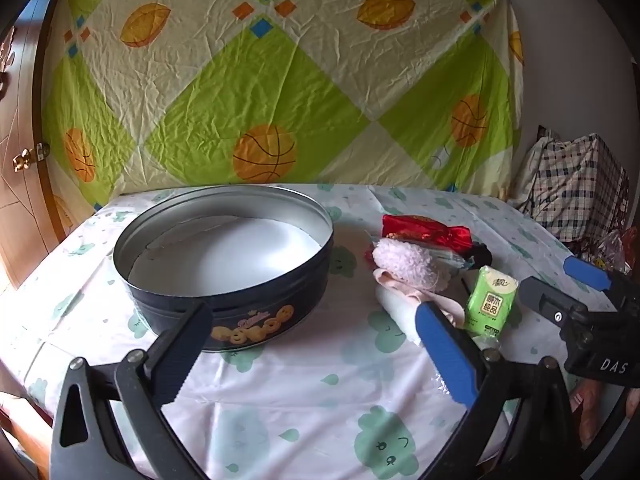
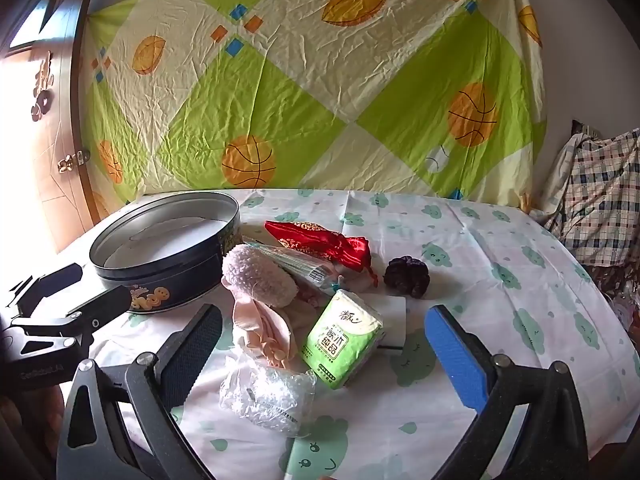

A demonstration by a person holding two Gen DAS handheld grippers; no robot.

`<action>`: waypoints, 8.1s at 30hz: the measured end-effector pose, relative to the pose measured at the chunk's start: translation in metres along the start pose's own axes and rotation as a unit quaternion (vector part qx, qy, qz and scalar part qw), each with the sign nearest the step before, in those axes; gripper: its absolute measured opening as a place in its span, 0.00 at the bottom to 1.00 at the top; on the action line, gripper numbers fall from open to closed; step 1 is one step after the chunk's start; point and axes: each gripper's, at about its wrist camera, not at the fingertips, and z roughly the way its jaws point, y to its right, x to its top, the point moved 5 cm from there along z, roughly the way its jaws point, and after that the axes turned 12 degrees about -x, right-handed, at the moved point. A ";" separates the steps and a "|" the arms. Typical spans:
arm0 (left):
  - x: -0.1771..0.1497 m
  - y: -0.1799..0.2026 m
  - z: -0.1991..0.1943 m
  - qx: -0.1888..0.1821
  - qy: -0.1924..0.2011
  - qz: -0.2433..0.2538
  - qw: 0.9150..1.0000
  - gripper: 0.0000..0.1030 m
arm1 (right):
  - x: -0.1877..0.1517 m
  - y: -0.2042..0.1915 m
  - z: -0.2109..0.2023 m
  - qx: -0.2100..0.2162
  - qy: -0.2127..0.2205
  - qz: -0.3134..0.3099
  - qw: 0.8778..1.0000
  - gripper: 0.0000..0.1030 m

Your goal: Organize soft objects

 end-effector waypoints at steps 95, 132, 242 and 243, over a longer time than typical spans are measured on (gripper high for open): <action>-0.049 0.101 0.079 -0.076 -0.133 0.067 0.986 1.00 | -0.038 0.092 0.020 -0.023 -0.026 0.105 0.994 0.99; -0.022 0.034 0.042 -0.101 -0.022 0.015 0.995 0.28 | -0.046 0.015 0.085 0.038 -0.091 0.031 0.995 0.51; 0.039 -0.116 0.032 0.052 0.099 -0.014 0.994 0.28 | 0.034 -0.132 0.057 0.154 0.108 -0.022 0.982 0.27; 0.039 -0.118 0.032 0.053 0.097 -0.016 0.994 0.28 | 0.035 -0.134 0.058 0.155 0.107 -0.023 0.982 0.27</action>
